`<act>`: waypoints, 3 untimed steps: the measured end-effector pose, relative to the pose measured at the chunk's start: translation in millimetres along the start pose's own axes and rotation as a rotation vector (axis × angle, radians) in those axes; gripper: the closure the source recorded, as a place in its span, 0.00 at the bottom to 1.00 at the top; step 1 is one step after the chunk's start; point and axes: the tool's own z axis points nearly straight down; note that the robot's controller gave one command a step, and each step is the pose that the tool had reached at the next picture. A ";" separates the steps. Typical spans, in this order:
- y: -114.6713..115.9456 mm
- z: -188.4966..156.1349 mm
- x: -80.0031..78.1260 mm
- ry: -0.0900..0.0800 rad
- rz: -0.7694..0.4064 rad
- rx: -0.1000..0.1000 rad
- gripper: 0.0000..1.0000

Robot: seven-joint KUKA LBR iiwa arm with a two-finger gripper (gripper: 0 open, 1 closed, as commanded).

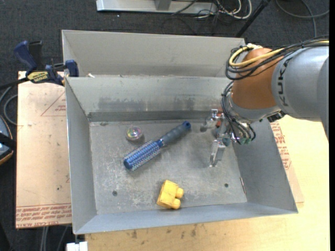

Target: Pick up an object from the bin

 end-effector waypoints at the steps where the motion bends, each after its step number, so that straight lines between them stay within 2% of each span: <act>1: 73.4 -63.2 -46.8 -0.007 0.086 -0.002 0.00; 2: 96.6 24.8 -36.5 -0.001 0.266 0.001 0.00; 3: 150.0 22.3 -33.1 -0.003 0.361 0.006 0.00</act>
Offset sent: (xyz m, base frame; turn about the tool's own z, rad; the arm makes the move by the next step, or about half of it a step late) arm 0.0444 0.0658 0.0593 0.0934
